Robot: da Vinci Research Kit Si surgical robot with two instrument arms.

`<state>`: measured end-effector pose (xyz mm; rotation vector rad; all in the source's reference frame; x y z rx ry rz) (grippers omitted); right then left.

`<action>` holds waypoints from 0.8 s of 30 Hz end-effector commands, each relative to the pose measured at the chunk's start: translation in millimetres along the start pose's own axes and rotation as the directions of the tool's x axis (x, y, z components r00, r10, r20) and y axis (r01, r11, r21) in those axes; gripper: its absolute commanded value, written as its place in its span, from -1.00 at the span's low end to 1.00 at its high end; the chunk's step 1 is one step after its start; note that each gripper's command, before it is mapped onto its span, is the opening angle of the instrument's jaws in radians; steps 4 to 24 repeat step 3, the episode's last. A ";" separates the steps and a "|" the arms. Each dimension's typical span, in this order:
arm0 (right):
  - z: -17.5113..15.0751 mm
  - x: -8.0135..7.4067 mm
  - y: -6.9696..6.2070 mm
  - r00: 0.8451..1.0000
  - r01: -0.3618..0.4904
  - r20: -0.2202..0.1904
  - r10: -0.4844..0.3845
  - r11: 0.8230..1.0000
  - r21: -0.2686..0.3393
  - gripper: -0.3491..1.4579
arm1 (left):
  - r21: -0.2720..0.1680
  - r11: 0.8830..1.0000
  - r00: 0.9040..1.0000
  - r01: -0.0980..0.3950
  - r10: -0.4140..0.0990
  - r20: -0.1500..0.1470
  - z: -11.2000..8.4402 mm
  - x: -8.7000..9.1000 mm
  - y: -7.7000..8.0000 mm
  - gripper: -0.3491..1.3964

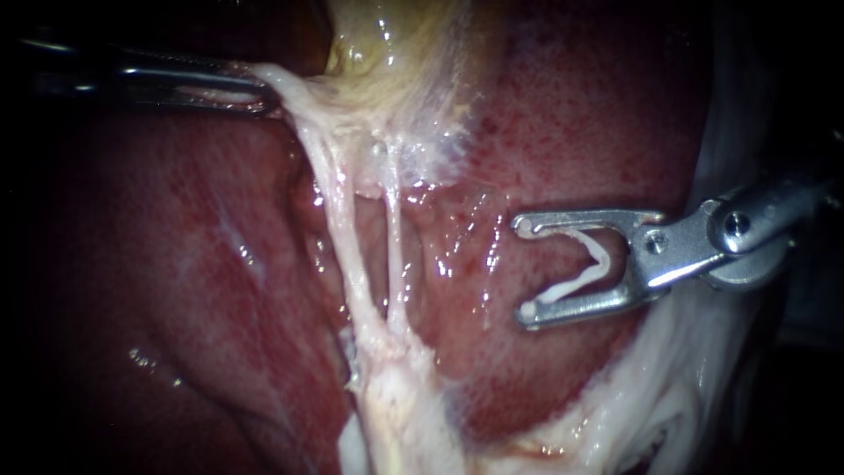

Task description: Grabbing gallbladder

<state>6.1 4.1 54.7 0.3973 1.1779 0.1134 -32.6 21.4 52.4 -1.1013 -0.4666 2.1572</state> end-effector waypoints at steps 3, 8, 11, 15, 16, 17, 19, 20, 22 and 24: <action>0.0 0.0 0.0 1.000 -0.002 0.000 0.002 1.000 0.000 -0.07 | 0.006 1.000 1.000 0.002 -0.002 0.000 0.0 0.0 0.0 -1.00; 0.0 0.0 0.0 1.000 -0.002 0.000 0.002 1.000 0.000 -0.07 | 0.006 1.000 1.000 0.002 -0.002 0.000 0.0 0.0 0.0 -1.00; 0.0 0.0 0.0 1.000 -0.002 0.000 0.002 1.000 0.000 -0.07 | 0.006 1.000 1.000 0.002 -0.002 0.000 0.0 0.0 0.0 -1.00; 0.0 0.0 0.0 1.000 -0.002 0.000 0.002 1.000 0.000 -0.07 | 0.006 1.000 1.000 0.002 -0.002 0.000 0.0 0.0 0.0 -1.00; 0.0 0.0 0.0 1.000 -0.002 0.000 0.002 1.000 0.000 -0.07 | 0.006 1.000 1.000 0.002 -0.002 0.000 0.0 0.0 0.0 -1.00; 0.0 0.0 0.0 1.000 -0.002 0.000 0.002 1.000 0.000 -0.07 | 0.006 1.000 1.000 0.002 -0.002 0.000 0.0 0.0 0.0 -1.00; 0.0 0.0 0.0 1.000 -0.002 0.000 0.002 1.000 0.000 -0.07 | 0.006 1.000 1.000 0.002 -0.002 0.000 0.0 0.0 0.0 -1.00; 0.0 0.0 0.0 1.000 -0.002 0.000 0.002 1.000 0.000 -0.07 | 0.006 1.000 1.000 0.002 -0.002 0.000 0.0 0.0 0.0 -1.00; 0.0 0.0 0.0 1.000 -0.002 0.000 0.002 1.000 0.000 -0.07 | 0.006 1.000 1.000 0.002 -0.002 0.000 0.0 0.0 0.0 -1.00; 0.0 0.0 0.0 1.000 -0.002 0.000 0.002 1.000 0.000 -0.07 | 0.006 1.000 1.000 0.002 -0.002 0.000 0.0 0.0 0.0 -1.00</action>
